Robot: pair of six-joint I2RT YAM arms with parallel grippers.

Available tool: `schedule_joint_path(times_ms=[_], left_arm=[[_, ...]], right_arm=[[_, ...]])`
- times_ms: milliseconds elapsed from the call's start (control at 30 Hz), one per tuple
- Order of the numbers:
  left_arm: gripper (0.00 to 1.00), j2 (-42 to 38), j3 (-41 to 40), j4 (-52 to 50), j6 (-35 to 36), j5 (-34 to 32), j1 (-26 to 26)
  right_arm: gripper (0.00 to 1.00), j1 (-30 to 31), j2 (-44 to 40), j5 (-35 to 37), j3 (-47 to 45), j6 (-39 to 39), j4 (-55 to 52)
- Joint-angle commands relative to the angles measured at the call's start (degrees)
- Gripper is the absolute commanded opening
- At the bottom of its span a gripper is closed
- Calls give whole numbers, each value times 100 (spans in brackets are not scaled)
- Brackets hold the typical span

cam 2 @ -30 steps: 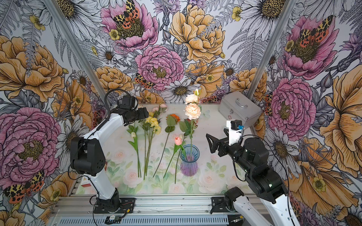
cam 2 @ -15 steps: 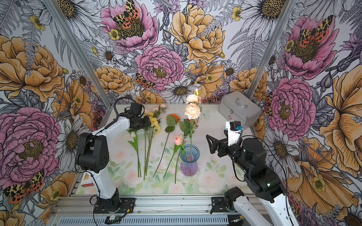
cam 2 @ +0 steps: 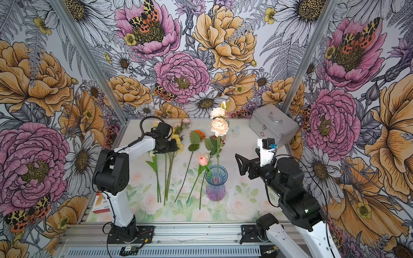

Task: Place the pink flowers into the vase
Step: Pick up the flower at the center of the board.

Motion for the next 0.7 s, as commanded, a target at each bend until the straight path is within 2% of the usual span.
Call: schedule_joint_path(times_ms=[0, 267, 533, 667], left_arm=[[47, 179, 7, 17, 138, 26, -43], [39, 537, 243, 19, 151, 53, -52], [16, 520, 298, -6, 145, 105, -17], [12, 401, 315, -41, 128, 156, 18]], right_arm=[[98, -33, -5, 20, -54, -33, 15], [98, -33, -19, 44, -56, -21, 14], [98, -33, -20, 65, -53, 11, 22], [98, -31, 4, 67, -32, -14, 22]])
